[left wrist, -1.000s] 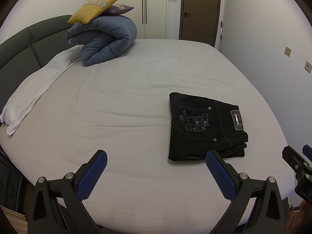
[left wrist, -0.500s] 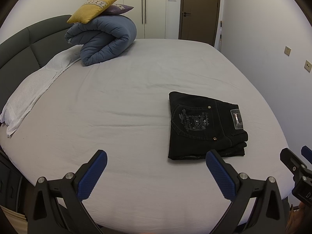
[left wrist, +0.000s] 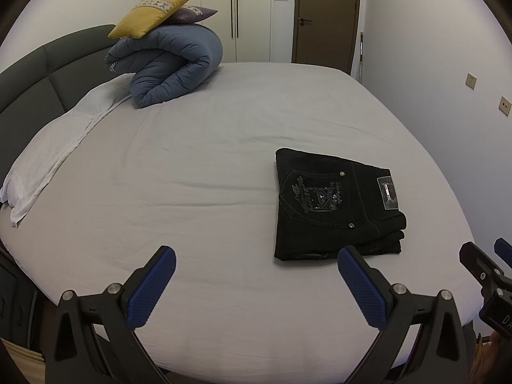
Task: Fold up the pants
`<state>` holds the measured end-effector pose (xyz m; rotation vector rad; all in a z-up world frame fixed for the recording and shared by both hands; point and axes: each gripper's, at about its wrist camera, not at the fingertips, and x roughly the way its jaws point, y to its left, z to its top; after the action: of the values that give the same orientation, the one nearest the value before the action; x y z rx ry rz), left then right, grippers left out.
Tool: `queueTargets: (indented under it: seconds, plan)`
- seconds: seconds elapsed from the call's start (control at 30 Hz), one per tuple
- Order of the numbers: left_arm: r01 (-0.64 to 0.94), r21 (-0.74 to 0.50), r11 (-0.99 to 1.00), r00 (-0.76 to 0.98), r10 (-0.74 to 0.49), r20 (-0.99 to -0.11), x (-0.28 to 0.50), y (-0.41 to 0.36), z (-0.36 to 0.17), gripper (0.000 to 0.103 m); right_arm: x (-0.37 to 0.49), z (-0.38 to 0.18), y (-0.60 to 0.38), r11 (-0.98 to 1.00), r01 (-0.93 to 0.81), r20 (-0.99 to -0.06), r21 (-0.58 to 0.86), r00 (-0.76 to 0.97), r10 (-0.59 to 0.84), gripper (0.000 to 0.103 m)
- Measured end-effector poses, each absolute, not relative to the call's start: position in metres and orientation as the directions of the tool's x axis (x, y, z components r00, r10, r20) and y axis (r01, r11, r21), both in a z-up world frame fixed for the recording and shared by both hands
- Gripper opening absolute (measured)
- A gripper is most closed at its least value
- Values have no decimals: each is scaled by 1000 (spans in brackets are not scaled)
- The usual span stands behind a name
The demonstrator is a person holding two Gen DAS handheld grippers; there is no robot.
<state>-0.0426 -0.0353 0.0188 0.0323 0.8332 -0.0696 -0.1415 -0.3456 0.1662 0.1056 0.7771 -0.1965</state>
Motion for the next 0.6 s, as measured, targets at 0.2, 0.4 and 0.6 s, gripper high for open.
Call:
queueTargets:
  seconds: [0.2, 0.4, 0.6]
  plan:
    - [78, 5, 997, 671, -48, -740, -43, -35, 17, 103, -142, 166, -346, 976, 214, -705, 22, 696, -137, 103]
    - [80, 4, 997, 671, -51, -740, -44, -34, 18, 103, -142, 166, -346, 977, 214, -706, 22, 695, -137, 103]
    - [80, 4, 997, 670, -51, -741, -44, -35, 17, 103, -142, 165, -346, 977, 214, -706, 21, 695, -137, 103]
